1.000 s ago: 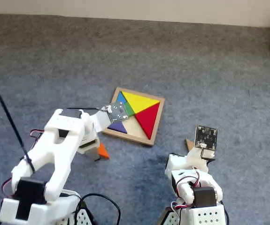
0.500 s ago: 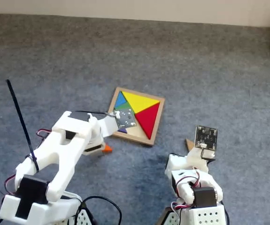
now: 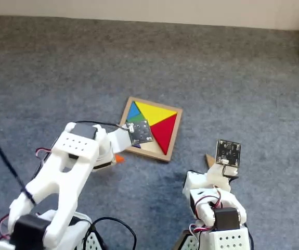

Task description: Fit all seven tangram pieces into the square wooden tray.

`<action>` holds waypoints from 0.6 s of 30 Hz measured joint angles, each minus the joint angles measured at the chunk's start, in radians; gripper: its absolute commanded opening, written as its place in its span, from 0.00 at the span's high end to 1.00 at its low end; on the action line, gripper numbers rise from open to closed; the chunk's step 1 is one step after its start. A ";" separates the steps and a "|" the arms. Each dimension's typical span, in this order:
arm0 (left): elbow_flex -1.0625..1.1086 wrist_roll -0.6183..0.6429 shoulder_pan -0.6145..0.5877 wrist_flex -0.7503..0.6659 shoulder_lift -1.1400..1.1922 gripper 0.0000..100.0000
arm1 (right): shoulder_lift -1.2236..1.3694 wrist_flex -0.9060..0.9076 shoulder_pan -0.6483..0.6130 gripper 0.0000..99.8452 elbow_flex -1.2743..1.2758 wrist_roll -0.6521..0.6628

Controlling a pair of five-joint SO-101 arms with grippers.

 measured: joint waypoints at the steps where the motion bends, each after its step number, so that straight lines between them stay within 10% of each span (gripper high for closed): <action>1: 0.000 0.000 -0.002 0.000 -0.017 0.91 | 0.000 0.000 0.000 0.99 0.000 0.000; 18: -0.276 -0.044 0.233 -0.055 0.232 0.90 | 0.000 0.000 0.000 0.99 0.000 0.000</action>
